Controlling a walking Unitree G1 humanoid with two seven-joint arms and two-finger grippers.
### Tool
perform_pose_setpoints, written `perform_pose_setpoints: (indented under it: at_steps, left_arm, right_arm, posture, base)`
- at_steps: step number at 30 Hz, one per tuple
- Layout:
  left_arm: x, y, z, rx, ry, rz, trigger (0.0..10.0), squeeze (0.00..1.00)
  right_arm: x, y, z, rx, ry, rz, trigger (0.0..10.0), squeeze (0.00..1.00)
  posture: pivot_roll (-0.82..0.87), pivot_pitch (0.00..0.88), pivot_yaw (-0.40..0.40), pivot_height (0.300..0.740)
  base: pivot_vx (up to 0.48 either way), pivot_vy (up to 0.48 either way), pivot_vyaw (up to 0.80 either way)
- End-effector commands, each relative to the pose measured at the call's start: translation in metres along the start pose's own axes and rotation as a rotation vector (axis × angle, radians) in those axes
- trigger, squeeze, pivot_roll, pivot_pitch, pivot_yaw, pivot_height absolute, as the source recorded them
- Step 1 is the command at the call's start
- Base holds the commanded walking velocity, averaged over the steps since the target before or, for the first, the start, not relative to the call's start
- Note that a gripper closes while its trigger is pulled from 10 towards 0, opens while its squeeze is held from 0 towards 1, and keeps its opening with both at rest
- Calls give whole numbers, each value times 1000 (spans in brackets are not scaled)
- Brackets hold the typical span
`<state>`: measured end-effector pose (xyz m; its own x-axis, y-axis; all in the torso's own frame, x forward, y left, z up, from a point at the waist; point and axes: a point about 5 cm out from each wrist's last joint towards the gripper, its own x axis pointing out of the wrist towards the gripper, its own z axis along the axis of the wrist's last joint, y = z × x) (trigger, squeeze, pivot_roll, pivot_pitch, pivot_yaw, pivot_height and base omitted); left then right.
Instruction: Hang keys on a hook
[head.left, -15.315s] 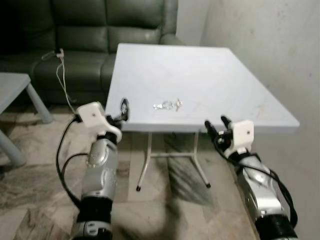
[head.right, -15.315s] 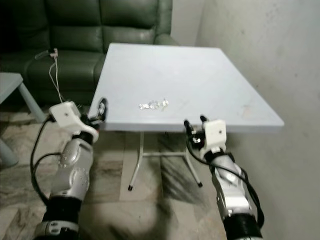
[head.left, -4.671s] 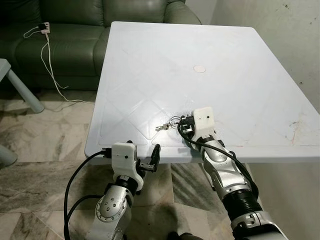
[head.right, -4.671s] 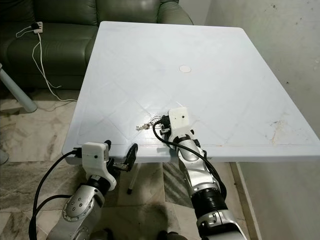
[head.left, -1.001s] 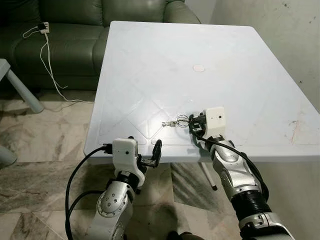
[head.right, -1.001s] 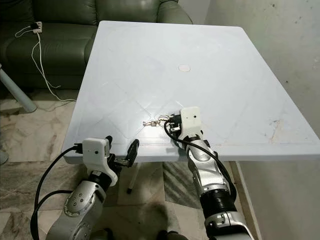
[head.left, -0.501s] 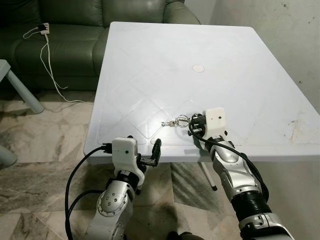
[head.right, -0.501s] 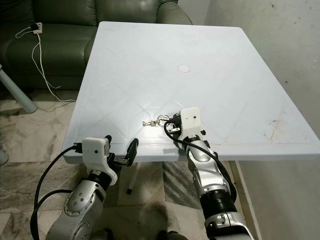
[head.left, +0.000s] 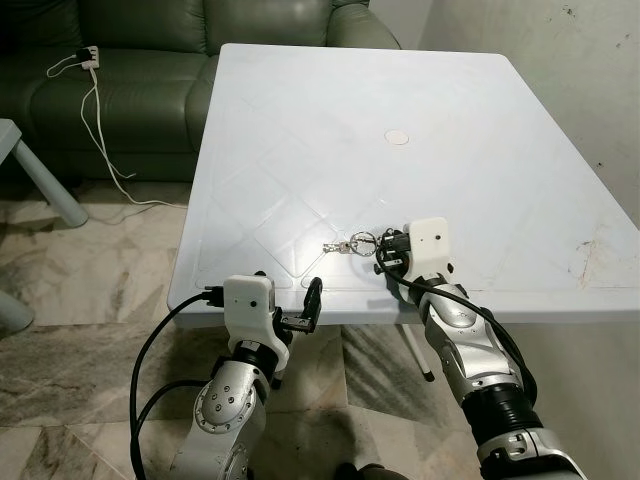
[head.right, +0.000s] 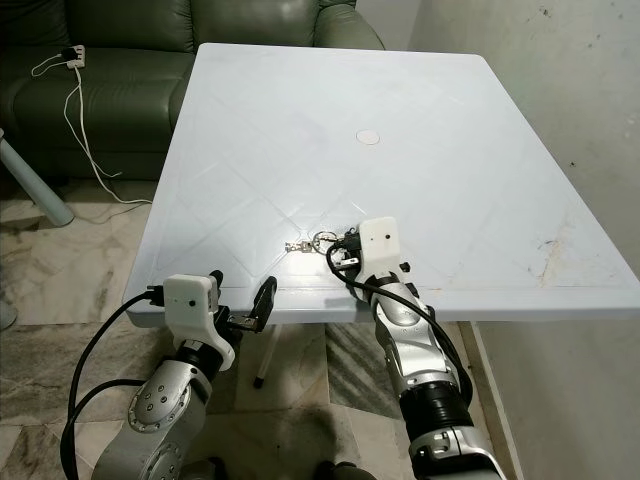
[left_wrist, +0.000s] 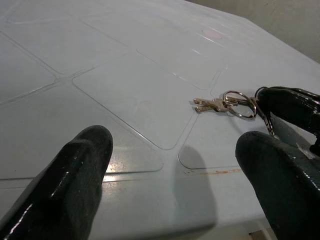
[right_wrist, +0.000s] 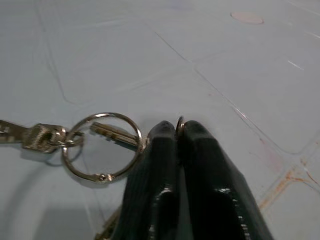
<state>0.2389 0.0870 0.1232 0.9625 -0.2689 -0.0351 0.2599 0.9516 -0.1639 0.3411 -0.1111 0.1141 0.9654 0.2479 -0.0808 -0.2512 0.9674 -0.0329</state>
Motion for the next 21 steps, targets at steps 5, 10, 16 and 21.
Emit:
perform_pose_setpoints:
  at_steps: [5, 10, 16, 21]
  left_arm:
    - [3, -7, 1, -37, -11, -6, 10000, 0]
    - [3, -7, 1, -35, -12, -7, 10000, 0]
    - [4, -7, 1, -34, -14, -7, 10000, 0]
    - [10, -1, 5, -31, -30, 10, 10000, 0]
  right_arm:
    - [0, -4, 2, 6, -10, -19, 0, 357]
    - [0, -4, 3, 3, -13, -27, 0, 353]
    - [0, -5, 4, -1, -17, -36, 0, 357]
    - [2, -7, 9, 11, -37, -66, 0, 357]
  posture:
    - [146, 150, -124, 740]
    - [146, 145, -124, 740]
    - [145, 144, -123, 740]
    - [138, 139, -120, 740]
  base:
    - [0, 0, 0]
    - [0, 0, 0]
    - [0, 0, 0]
    - [0, 0, 0]
